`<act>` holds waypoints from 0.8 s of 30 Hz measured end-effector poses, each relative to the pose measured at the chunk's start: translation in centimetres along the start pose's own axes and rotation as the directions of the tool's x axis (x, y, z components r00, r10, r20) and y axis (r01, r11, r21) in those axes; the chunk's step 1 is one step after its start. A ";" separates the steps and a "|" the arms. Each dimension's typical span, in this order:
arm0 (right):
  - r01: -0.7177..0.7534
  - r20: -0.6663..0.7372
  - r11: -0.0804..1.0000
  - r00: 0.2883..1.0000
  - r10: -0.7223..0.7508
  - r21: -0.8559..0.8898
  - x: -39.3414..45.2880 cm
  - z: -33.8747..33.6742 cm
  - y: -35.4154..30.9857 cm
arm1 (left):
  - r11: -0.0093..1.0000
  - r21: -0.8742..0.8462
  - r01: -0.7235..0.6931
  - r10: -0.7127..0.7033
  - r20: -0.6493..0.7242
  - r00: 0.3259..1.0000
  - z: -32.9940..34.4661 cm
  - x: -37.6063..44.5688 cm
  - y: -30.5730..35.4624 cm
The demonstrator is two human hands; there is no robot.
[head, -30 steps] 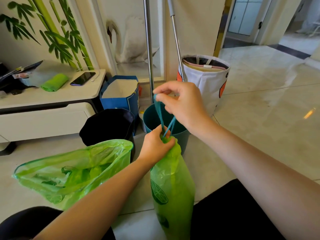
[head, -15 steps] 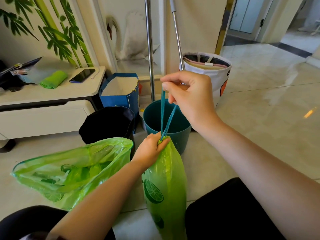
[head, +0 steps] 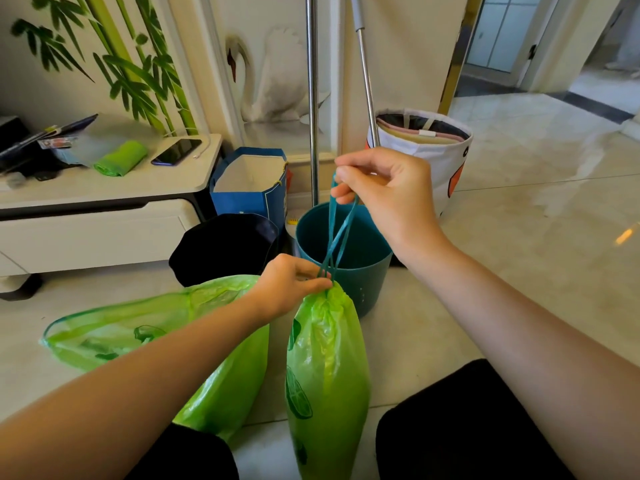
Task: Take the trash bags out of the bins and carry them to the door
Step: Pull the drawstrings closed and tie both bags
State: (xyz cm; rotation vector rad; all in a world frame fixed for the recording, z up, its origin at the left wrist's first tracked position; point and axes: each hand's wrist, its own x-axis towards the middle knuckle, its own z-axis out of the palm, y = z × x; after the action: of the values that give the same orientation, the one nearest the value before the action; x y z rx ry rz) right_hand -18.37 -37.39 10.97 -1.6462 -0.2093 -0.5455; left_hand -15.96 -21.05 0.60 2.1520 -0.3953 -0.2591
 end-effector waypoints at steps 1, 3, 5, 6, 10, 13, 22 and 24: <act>-0.001 0.002 1.000 1.000 0.001 0.003 0.0 0.1 0.0 | 1.000 -0.014 -0.001 0.001 0.004 1.000 0.1 0.0 0.1; -0.007 -0.016 1.000 1.000 0.007 -0.005 0.0 -0.1 0.2 | 0.999 -0.034 -0.017 0.017 0.015 1.000 0.0 0.0 0.2; -0.024 -0.046 1.000 0.999 0.023 -0.015 0.3 -0.4 0.3 | 0.998 -0.060 -0.013 0.013 0.013 1.000 -0.2 0.0 0.3; -0.037 -0.059 0.999 0.998 0.036 -0.015 0.4 -0.6 0.4 | 0.997 -0.074 0.000 0.001 0.006 1.000 -0.3 0.0 0.2; -0.133 -0.104 0.991 0.986 0.132 0.000 0.6 -1.2 1.0 | 0.980 -0.186 0.077 -0.081 -0.011 0.997 -0.6 0.0 -0.1; -0.280 -0.138 0.956 0.947 0.290 0.088 1.0 -1.7 1.8 | 0.956 -0.257 0.141 -0.138 0.029 0.990 -0.6 0.0 -0.2; -0.542 -0.192 0.840 0.824 0.533 0.008 1.1 -3.5 3.9 | 0.826 -0.486 0.286 -0.311 0.031 0.950 -0.5 -0.1 -0.8; -0.559 -0.186 0.824 0.822 0.538 -0.090 1.0 -3.6 4.4 | 0.769 -0.547 0.332 -0.378 0.030 0.925 -0.7 -0.1 -0.7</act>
State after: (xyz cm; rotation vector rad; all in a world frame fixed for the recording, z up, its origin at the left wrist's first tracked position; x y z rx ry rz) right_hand -16.41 -41.75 7.74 -1.6925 0.4263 -0.2390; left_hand -15.66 -20.13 0.38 1.6423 0.1405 -0.4387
